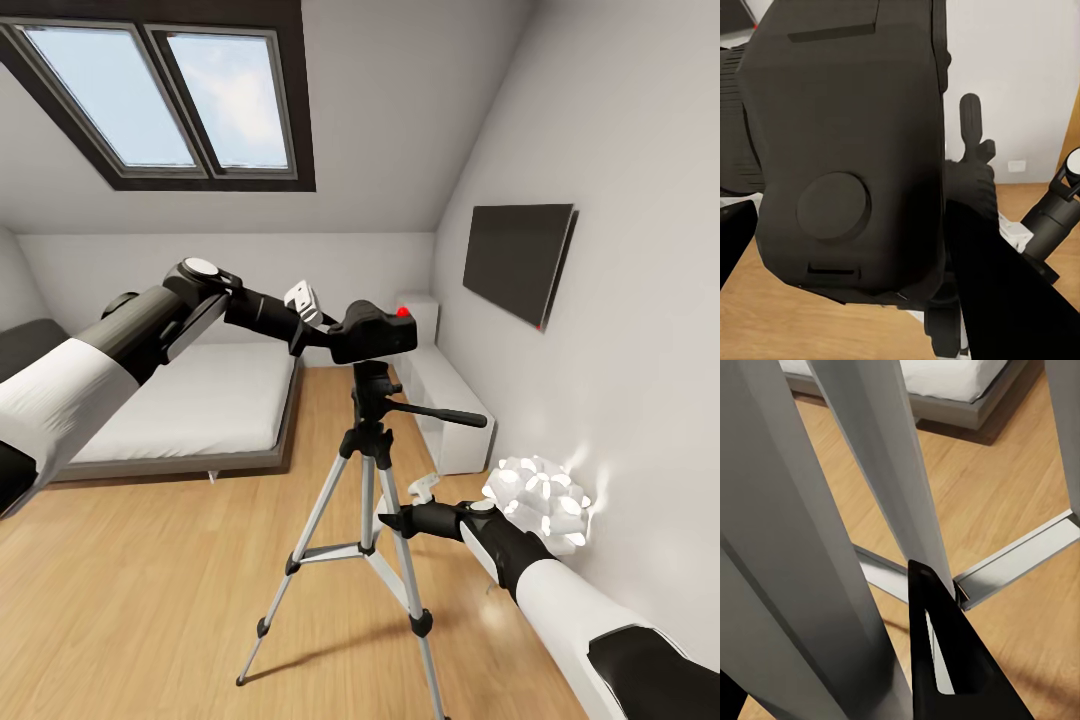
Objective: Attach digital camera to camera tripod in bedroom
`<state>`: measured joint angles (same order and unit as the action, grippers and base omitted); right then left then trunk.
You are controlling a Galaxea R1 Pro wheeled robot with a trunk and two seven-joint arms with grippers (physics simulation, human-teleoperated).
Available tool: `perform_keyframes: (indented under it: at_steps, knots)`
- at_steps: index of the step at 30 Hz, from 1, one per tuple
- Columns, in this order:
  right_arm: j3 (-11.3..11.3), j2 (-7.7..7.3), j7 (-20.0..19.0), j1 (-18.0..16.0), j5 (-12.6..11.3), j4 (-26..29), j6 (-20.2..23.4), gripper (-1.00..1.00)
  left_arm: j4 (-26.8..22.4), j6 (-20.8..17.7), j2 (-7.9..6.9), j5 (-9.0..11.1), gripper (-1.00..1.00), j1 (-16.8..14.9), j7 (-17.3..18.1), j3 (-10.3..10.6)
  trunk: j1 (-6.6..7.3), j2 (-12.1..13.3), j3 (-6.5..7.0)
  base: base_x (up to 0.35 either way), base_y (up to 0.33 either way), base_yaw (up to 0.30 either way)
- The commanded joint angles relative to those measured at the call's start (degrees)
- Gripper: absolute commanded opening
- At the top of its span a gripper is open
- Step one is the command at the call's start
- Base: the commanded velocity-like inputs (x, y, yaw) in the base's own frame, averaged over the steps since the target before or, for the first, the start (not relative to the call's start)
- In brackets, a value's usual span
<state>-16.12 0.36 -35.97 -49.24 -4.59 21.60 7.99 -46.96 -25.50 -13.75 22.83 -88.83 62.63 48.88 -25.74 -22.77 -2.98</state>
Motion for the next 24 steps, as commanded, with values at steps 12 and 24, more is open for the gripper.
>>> perform_keyframes:
  at_steps: [12, 24]
  knots:
    - [-0.1, -0.01, 0.0, -0.1, -0.8, 0.1, 0.5, -1.00, 0.1, -0.5, -0.06, 0.6, -1.00, -0.1, 0.0, 0.2, -0.04, -0.2, -0.13, 0.000, 0.000, 0.000]
    - [-0.2, 0.20, 0.1, -0.1, -0.8, 0.0, 0.5, -1.00, 0.0, -1.9, -0.09, 0.0, -1.00, -0.2, 1.4, 2.0, -0.04, -0.2, -0.14, 0.000, 0.000, 0.000]
